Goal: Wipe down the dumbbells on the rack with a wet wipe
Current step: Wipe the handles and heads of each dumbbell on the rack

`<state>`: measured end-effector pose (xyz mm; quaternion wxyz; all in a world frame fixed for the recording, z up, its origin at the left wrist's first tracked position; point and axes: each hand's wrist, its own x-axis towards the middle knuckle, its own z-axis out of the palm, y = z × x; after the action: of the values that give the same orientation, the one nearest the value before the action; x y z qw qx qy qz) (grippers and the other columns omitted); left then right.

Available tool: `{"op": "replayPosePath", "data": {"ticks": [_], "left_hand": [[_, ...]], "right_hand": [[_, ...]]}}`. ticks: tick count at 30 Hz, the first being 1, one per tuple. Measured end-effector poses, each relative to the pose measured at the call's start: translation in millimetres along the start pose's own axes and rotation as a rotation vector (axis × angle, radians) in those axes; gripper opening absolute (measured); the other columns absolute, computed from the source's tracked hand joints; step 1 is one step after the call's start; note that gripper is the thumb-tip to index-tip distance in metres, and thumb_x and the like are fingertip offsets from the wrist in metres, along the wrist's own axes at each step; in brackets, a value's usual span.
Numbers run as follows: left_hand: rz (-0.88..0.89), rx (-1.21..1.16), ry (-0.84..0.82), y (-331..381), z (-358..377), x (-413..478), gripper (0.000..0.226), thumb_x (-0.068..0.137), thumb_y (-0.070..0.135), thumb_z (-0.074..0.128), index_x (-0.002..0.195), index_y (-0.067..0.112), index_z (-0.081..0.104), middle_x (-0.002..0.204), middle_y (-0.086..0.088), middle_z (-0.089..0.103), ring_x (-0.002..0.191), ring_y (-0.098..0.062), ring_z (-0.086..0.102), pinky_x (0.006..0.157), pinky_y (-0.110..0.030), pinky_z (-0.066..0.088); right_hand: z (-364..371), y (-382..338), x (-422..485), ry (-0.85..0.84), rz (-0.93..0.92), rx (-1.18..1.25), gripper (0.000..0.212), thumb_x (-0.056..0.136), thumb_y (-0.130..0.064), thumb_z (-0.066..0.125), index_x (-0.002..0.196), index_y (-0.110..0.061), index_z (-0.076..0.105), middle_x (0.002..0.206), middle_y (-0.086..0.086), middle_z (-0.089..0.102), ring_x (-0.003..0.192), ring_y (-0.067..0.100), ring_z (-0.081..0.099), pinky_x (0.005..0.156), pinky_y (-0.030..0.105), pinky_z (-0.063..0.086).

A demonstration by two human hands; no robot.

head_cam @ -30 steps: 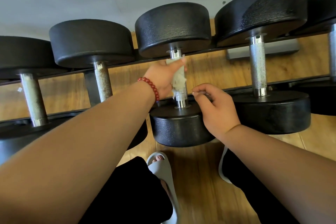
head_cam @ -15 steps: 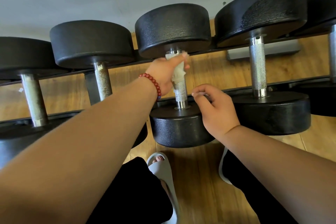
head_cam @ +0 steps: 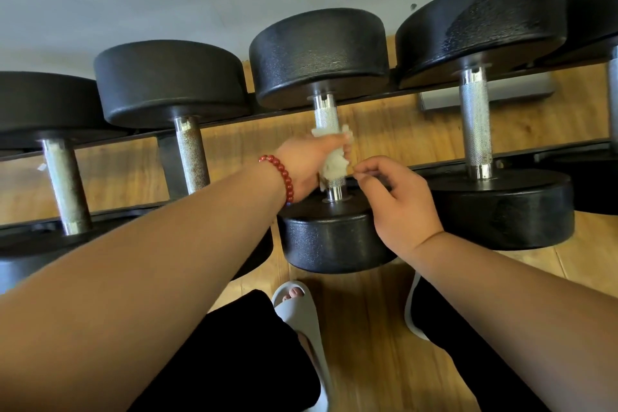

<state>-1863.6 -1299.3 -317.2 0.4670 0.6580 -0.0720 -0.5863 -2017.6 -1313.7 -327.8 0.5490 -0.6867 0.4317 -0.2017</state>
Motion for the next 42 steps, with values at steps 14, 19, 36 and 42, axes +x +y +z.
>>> {"op": "replayPosePath", "data": {"ticks": [14,19,36,42], "left_hand": [[-0.025,0.202,-0.021,-7.2,-5.4,-9.2,0.019,0.091,0.019,0.066,0.105,0.008,0.06,0.097,-0.006,0.07,0.091,-0.018,0.066,0.092,-0.033,0.054],[-0.028,0.129,-0.115,9.4,-11.8,-6.6,0.015,0.09,0.006,0.062,0.104,0.011,0.059,0.093,-0.005,0.07,0.084,-0.012,0.067,0.081,-0.029,0.056],[-0.097,0.701,-0.29,-11.6,-37.9,-3.2,0.034,0.084,0.024,0.073,0.115,0.013,0.066,0.111,-0.003,0.072,0.107,-0.02,0.066,0.102,-0.037,0.049],[-0.095,0.882,-0.272,-12.7,-35.6,-3.3,0.061,0.063,0.056,0.081,0.112,0.023,0.068,0.107,0.003,0.073,0.103,-0.017,0.067,0.102,-0.04,0.048]], "right_hand": [[0.3,-0.4,-0.8,0.004,-0.018,0.017,0.013,0.095,-0.018,0.056,0.094,-0.028,0.065,0.095,-0.013,0.065,0.091,0.0,0.06,0.078,0.011,0.044],[-0.4,-3.2,-1.3,-0.001,-0.014,0.009,0.016,0.095,-0.018,0.055,0.089,-0.03,0.064,0.093,-0.012,0.065,0.082,0.004,0.06,0.072,0.007,0.044],[-0.2,-2.3,-1.6,0.007,0.009,0.014,0.01,0.095,-0.019,0.056,0.096,-0.025,0.064,0.091,-0.013,0.064,0.079,0.008,0.06,0.068,0.007,0.045],[-0.4,0.7,0.1,0.009,0.008,-0.023,0.01,0.095,-0.02,0.055,0.098,-0.025,0.064,0.096,-0.011,0.064,0.088,-0.002,0.059,0.073,0.003,0.041]]}}
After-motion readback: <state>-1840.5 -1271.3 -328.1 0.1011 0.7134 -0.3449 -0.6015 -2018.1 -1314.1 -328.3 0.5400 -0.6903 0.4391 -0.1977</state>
